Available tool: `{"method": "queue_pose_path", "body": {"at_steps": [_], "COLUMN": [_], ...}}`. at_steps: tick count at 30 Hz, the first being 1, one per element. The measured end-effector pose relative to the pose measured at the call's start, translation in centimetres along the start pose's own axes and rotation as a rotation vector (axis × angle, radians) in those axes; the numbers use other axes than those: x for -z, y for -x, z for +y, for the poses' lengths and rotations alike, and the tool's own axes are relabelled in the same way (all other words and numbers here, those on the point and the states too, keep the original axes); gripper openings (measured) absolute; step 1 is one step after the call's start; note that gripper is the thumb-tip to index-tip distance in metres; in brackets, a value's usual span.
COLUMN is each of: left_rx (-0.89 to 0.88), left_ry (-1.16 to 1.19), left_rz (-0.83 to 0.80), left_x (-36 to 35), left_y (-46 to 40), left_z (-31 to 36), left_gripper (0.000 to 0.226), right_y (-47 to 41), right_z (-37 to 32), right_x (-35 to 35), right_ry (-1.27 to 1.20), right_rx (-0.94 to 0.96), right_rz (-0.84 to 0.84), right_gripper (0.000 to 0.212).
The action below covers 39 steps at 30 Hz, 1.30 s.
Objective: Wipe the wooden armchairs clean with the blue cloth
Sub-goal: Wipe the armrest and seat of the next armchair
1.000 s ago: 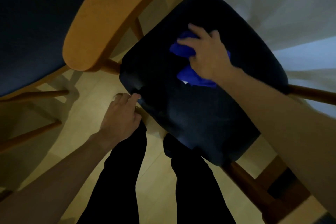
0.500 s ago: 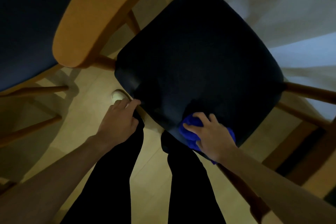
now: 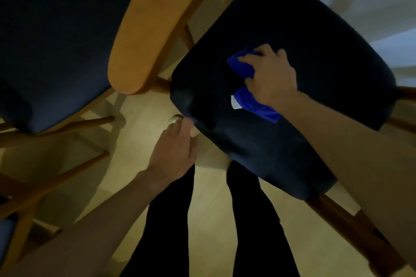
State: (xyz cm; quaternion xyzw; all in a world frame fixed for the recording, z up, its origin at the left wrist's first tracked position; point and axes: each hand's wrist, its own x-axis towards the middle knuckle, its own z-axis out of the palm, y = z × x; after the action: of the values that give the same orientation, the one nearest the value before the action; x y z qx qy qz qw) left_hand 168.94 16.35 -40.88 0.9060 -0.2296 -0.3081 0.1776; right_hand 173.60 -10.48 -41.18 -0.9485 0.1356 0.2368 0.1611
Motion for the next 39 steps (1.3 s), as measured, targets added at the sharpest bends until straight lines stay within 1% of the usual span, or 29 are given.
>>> {"method": "queue_pose_path", "body": {"at_steps": [2, 5, 8, 10, 12, 13, 17, 19, 21, 23, 25, 27, 30, 34, 37, 39], "left_rx": [-0.013, -0.072, -0.149, -0.168, -0.149, -0.134, -0.092, -0.106, -0.137, -0.172, -0.162, -0.132, -0.103, -0.146, -0.156, -0.15], "left_ry": [-0.024, -0.095, -0.188, -0.203, -0.19, -0.174, -0.102, -0.107, -0.132, -0.139, -0.125, -0.112, -0.085, -0.077, -0.077, -0.065], "left_rz": [-0.032, -0.116, -0.152, -0.157, -0.153, -0.147, -0.133, -0.143, -0.165, -0.182, -0.181, -0.154, -0.098, -0.064, -0.069, -0.063], "left_x": [0.6, 2.1, 3.9, 4.8, 5.5, 5.6, 5.3, 4.9, 4.2, 3.7, 3.5, 3.7, 4.0, 3.9, 3.9, 3.9], "left_y": [-0.4, -1.4, -2.6, -3.4, -4.1, -4.3, -4.1, -3.4, -2.4, -1.2, -0.3, 0.4, 1.3, 1.8, 1.9, 1.9], "left_z": [-0.9, -2.1, -3.4, -4.2, -4.7, -4.9, -5.1, -4.9, -4.6, -4.5, -4.3, -3.8, -2.4, -1.5, -1.3, -1.2], "left_gripper": [0.046, 0.052, 0.057, 0.057, 0.057, 0.056, 0.054, 0.054, 0.055, 0.055, 0.055, 0.054, 0.053, 0.055, 0.049, 0.047], "right_y": [2.9, 9.2, 13.9, 14.6, 13.5, 12.6, 7.1, 4.0, 2.3, 2.4, 4.2, 6.9, 11.1, 15.5, 16.5, 15.6], "right_z": [-0.3, 0.2, 0.7, 0.9, 0.7, 0.4, -1.8, -3.8, -5.6, -6.4, -6.1, -4.9, -3.2, -2.1, -2.5, -2.9], "right_x": [-1.1, -3.5, -4.8, -4.7, -3.8, -3.2, -1.1, -0.8, -1.4, -2.9, -4.1, -5.0, -6.2, -7.0, -6.5, -5.1], "right_ry": [0.044, 0.138, 0.11, 0.063, 0.003, -0.028, -0.074, -0.023, 0.047, 0.103, 0.15, 0.172, 0.154, 0.122, 0.132, 0.087], "right_rx": [0.057, 0.175, 0.184, 0.157, 0.118, 0.096, 0.06, 0.078, 0.076, 0.059, 0.081, 0.121, 0.128, 0.037, 0.008, -0.011], "right_rz": [-0.024, -0.178, -0.333, -0.385, -0.355, -0.303, 0.005, 0.053, 0.001, -0.037, -0.048, -0.093, -0.198, -0.322, -0.378, -0.368], "right_gripper": [0.056, 0.056, 0.056, 0.055, 0.055, 0.056, 0.061, 0.059, 0.06, 0.062, 0.066, 0.065, 0.062, 0.06, 0.061, 0.061]}}
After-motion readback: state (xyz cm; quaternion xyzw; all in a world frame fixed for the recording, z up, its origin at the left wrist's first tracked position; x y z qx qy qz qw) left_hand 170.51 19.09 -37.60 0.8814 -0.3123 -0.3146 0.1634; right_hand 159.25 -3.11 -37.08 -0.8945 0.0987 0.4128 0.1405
